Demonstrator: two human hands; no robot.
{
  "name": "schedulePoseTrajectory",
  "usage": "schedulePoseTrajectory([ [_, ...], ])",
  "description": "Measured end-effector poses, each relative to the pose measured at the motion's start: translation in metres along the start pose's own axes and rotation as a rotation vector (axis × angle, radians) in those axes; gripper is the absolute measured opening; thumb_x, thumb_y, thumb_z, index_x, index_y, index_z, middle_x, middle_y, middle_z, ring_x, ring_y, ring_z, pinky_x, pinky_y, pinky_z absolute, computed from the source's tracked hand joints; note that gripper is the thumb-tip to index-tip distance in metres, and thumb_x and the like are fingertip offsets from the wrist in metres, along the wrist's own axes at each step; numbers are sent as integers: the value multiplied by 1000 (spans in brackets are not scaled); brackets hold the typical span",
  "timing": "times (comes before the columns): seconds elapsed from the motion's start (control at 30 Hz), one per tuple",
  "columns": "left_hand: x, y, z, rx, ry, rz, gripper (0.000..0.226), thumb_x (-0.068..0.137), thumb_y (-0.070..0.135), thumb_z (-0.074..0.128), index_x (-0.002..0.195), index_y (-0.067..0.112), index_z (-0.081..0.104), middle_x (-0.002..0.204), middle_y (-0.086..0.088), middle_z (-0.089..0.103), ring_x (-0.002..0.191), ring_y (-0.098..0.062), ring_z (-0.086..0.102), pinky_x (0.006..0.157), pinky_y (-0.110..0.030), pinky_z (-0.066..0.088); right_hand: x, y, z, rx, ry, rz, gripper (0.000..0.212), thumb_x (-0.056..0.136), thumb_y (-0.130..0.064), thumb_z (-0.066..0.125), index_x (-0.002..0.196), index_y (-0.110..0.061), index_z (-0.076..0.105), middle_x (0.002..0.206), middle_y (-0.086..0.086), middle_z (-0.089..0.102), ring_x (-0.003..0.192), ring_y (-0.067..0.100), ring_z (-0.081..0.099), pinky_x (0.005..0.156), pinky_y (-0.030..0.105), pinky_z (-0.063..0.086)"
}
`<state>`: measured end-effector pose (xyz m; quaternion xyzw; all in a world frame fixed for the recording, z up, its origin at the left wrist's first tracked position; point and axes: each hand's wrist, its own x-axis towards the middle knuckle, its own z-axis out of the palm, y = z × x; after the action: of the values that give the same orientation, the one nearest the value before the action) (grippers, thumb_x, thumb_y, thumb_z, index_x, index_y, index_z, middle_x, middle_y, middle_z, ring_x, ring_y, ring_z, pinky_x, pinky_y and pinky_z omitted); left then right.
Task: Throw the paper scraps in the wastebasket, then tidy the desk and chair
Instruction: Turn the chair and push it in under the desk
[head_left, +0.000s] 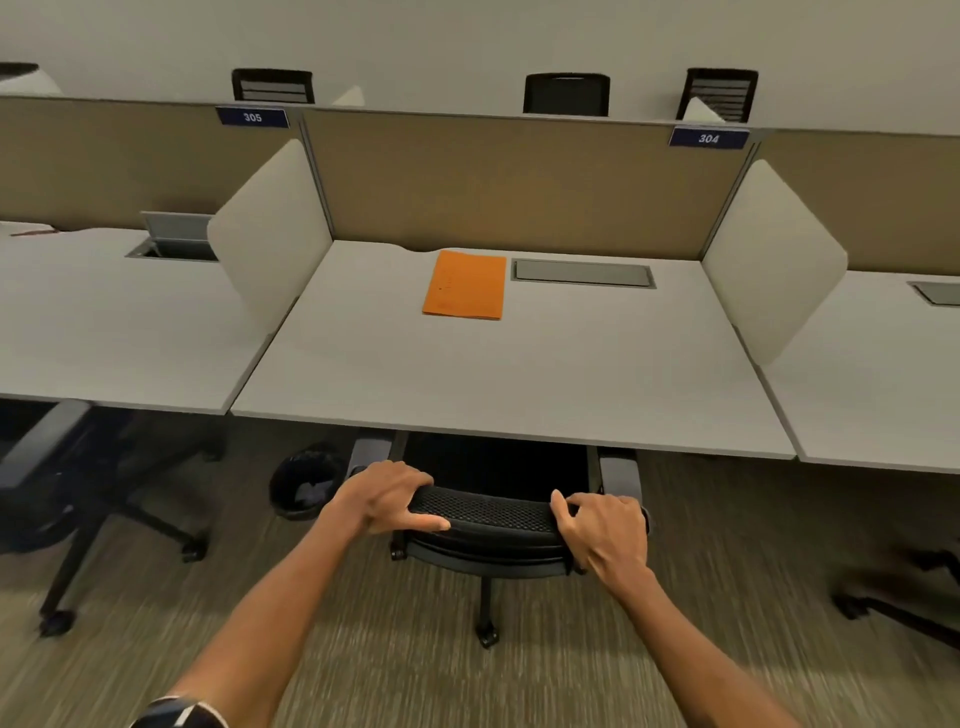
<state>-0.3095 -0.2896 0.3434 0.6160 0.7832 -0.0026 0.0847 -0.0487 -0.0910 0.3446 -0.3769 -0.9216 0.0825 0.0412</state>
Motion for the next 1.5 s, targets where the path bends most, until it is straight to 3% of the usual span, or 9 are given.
schedulePoseTrajectory([
  [0.33,23,-23,-6,-10,-23,-7,94,72,97,20,107,22,65,94,6,70,82,-14,64,76,-35,53,34,-7,4,-36,0,-7,71,94,-64,18,66,-26,71,45,-8,50,46,4,48,79,33,50],
  [0.57,37,-33,-9,-17,-2,-12,92,73,97,22,100,20,66,86,5,70,74,-14,62,74,-36,53,55,-6,5,-80,10,-20,72,94,-64,19,55,-23,64,42,-5,48,43,6,46,72,34,52],
  [0.67,42,-35,-9,-5,3,-19,96,72,97,21,106,19,66,92,3,71,79,-16,63,75,-38,52,62,-5,5,-88,-4,-10,75,92,-65,17,64,-23,71,44,-5,52,44,7,49,68,31,48],
  [0.87,53,-35,-13,-17,-26,-12,94,74,96,22,94,15,65,81,0,69,71,-17,62,70,-36,53,77,-1,2,-109,-2,-30,75,91,-68,13,71,-28,73,44,-4,54,43,9,51,71,34,52],
  [1.0,59,-39,-13,-14,-6,-15,106,72,97,19,106,9,67,86,-4,71,76,-22,65,72,-34,51,88,1,2,-91,14,-60,73,91,-66,17,48,-20,53,40,0,48,39,14,48,59,32,46],
  [1.07,62,-42,-13,-9,3,-24,109,71,98,18,108,8,67,87,-5,72,78,-23,66,71,-33,51,92,2,3,-67,5,-68,73,91,-67,18,47,-18,50,40,0,50,40,15,50,57,31,47],
  [1.17,67,-46,-12,-3,20,-17,98,74,96,22,96,12,68,74,0,67,66,-19,62,65,-32,49,97,1,4,-48,10,-55,75,91,-68,21,52,-17,59,42,-1,54,42,13,52,55,27,48],
  [1.27,72,-50,-12,-14,44,-5,84,76,94,27,77,17,61,64,3,61,58,-17,56,58,-30,44,102,0,5,-24,25,-56,75,90,-66,24,47,-14,55,40,0,51,41,14,50,52,27,45],
  [1.5,78,-50,-10,-17,71,-11,79,77,92,30,73,19,57,62,4,59,57,-15,55,56,-27,39,111,4,6,-98,13,-77,74,92,-63,23,47,-15,55,38,-3,49,39,14,48,55,28,39],
])
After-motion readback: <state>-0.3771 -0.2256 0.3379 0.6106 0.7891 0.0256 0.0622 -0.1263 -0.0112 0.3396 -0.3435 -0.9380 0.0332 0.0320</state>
